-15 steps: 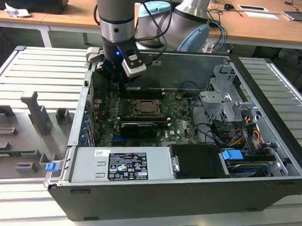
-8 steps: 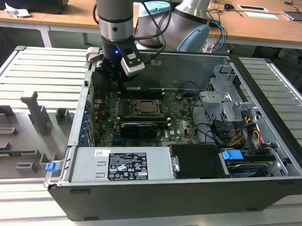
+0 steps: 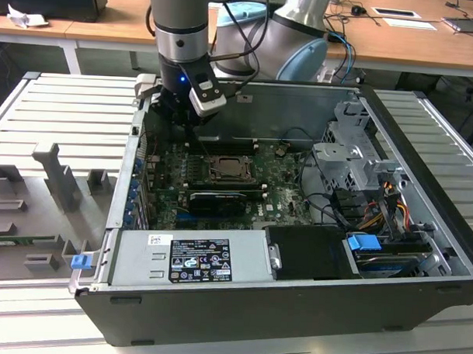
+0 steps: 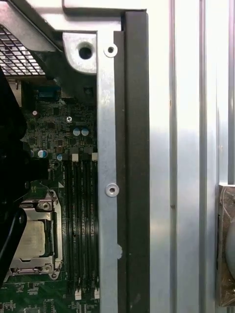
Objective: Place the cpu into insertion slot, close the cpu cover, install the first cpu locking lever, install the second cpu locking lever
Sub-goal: 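Install the first cpu locking lever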
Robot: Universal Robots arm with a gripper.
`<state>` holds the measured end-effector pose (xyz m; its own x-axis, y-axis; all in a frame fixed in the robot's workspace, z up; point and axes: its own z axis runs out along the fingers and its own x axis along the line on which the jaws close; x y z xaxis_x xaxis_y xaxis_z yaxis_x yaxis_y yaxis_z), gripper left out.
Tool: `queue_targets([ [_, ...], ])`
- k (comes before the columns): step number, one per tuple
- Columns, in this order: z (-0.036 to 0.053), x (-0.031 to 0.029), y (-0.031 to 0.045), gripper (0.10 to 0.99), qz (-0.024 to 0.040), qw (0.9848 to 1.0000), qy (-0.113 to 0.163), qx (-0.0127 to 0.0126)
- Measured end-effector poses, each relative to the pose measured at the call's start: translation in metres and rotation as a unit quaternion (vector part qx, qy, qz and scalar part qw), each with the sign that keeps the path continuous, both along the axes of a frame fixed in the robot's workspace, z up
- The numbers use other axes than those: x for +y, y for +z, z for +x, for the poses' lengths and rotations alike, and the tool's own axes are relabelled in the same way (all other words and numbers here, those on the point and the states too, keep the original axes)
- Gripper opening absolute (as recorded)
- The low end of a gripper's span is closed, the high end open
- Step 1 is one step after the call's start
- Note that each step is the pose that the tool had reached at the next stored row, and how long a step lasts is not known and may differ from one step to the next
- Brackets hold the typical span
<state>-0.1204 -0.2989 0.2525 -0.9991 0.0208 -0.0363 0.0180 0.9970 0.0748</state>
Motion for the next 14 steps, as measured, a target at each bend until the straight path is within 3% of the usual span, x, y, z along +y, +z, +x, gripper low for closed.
queue_targets([
  [7,0.0069,0.0,-0.0004,0.106,0.0,1.0,0.0,0.0],
  [8,0.0121,0.0,-0.0005,0.106,0.0,1.0,0.0,0.0007],
  [14,0.0233,0.0,-0.0015,0.106,0.0,1.0,0.0,0.001],
])
